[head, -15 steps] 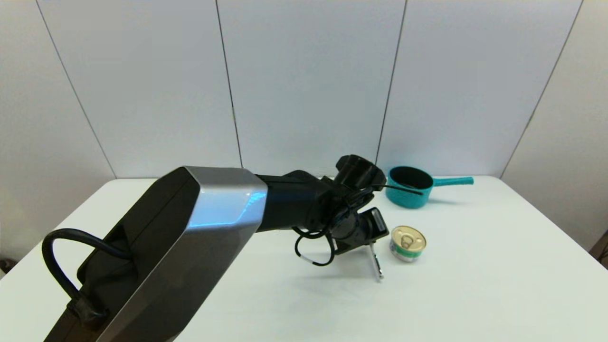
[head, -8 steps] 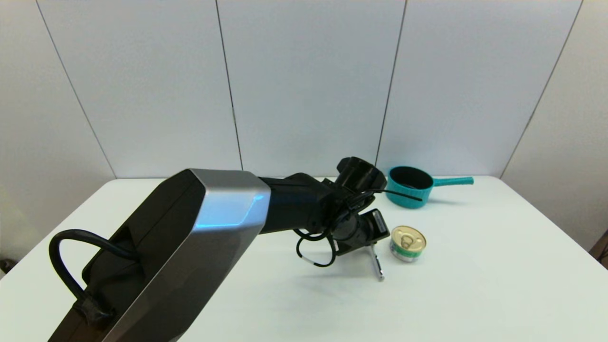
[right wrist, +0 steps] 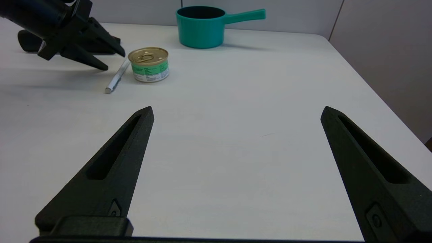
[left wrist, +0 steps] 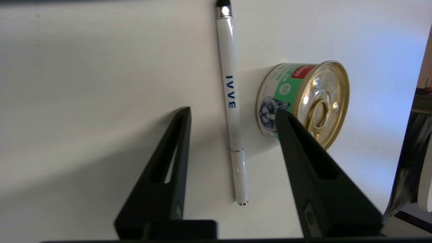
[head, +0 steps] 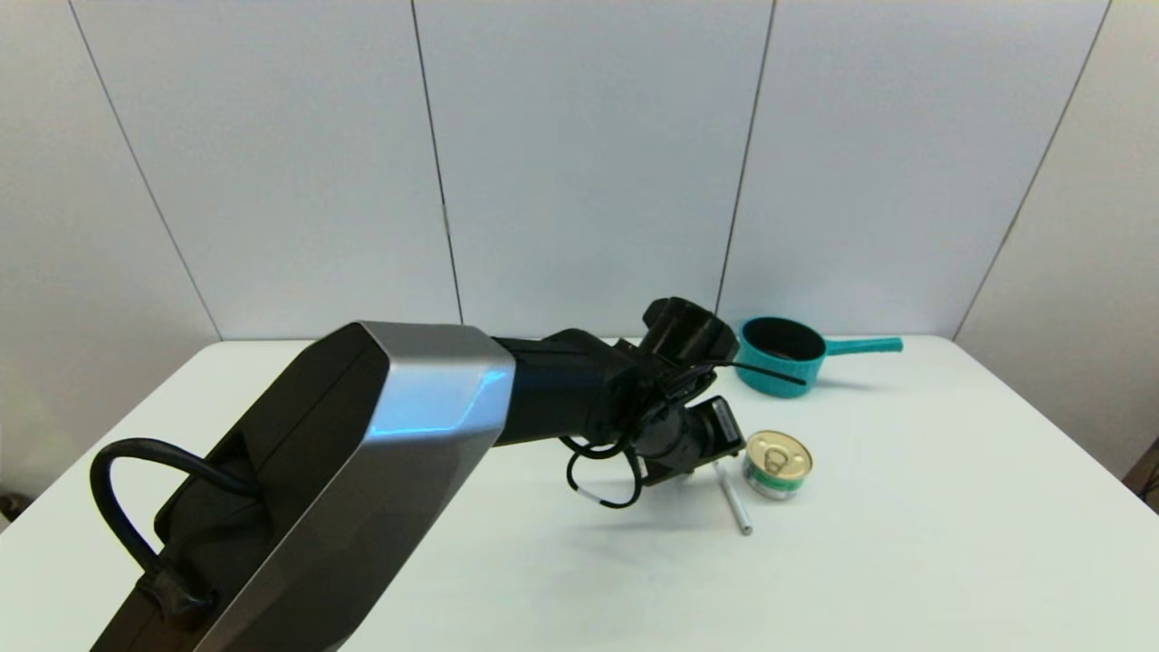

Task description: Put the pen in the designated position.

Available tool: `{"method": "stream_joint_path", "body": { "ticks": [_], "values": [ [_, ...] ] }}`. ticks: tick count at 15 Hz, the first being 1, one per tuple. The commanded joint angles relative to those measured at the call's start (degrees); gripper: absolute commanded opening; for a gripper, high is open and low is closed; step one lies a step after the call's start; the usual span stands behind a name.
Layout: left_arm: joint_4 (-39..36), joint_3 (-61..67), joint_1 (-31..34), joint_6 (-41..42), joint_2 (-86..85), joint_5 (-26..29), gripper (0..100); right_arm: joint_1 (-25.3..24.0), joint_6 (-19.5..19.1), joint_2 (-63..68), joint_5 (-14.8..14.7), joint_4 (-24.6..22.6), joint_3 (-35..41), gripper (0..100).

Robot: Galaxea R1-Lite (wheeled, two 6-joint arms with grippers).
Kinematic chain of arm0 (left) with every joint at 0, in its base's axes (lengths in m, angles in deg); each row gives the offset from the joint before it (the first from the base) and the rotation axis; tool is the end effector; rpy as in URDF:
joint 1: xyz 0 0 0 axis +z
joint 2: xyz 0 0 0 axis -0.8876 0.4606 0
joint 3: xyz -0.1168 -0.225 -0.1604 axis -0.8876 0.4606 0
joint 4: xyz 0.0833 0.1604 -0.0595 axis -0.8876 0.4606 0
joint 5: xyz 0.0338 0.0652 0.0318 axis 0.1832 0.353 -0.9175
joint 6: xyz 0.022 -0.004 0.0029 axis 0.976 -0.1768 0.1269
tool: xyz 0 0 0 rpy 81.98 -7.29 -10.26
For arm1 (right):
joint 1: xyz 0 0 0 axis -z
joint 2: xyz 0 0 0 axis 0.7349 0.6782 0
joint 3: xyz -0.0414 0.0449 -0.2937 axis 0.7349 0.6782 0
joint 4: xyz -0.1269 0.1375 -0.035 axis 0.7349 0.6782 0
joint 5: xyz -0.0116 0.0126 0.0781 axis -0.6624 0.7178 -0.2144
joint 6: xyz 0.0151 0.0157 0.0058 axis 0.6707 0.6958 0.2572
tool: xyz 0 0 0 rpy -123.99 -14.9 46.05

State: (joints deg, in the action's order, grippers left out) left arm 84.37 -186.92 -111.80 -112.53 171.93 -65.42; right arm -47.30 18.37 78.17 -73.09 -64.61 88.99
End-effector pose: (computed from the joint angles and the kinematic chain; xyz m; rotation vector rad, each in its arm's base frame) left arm 0.3180 -0.3724 0.1100 -0.5041 1.1066 -0.4738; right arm -0.0228 0.0007 0.0750 -0.0489 0.0022 0.0289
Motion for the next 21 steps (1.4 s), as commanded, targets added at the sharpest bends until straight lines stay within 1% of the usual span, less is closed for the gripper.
{"method": "stream_joint_path", "body": {
  "ticks": [1, 3, 5, 8, 10, 14, 16, 18, 19, 21],
  "values": [
    [1.2, 0.1, 0.1, 0.0, -1.4, 0.1, 100, 0.0, 0.0, 0.1, 0.0, 0.0, 0.0, 100],
    [5.4, 0.1, 0.5, 0.2, -4.2, -0.3, 100, 0.0, 0.0, 0.1, 0.0, 0.0, 0.0, 100],
    [9.5, 0.3, 1.6, 0.9, -8.3, -2.0, 100, 0.0, 0.0, 0.1, 0.0, 0.0, 0.0, 100],
    [12.3, 2.4, 4.8, 7.4, -19.3, -2.5, 100, 0.0, 0.0, 0.1, 0.0, 0.0, 0.0, 100],
    [12.3, 8.0, 7.4, 16.8, -29.6, -2.5, 100, 0.0, 0.0, 0.1, 0.0, 0.0, 0.0, 100],
    [12.4, 23.1, 15.8, 43.0, -51.6, -2.4, 100, 0.0, 0.0, 0.1, 0.0, 0.0, 0.0, 100],
    [11.8, 31.3, 20.0, 51.7, -62.0, -2.5, 100, 0.0, 0.0, 0.1, 0.0, 0.0, 0.0, 100],
    [8.4, 40.5, 25.4, 58.2, -73.2, -2.7, 100, 0.0, 0.0, 0.1, 0.0, 0.0, 0.0, 100],
    [3.4, 48.1, 29.8, 60.7, -80.4, -2.7, 100, 0.0, 0.0, 0.1, 0.0, 0.0, 0.0, 100],
    [-6.3, 61.2, 34.5, 61.6, -91.2, -2.8, 100, 0.0, 0.0, 0.1, 0.0, 0.0, 0.0, 100]
  ]
}}
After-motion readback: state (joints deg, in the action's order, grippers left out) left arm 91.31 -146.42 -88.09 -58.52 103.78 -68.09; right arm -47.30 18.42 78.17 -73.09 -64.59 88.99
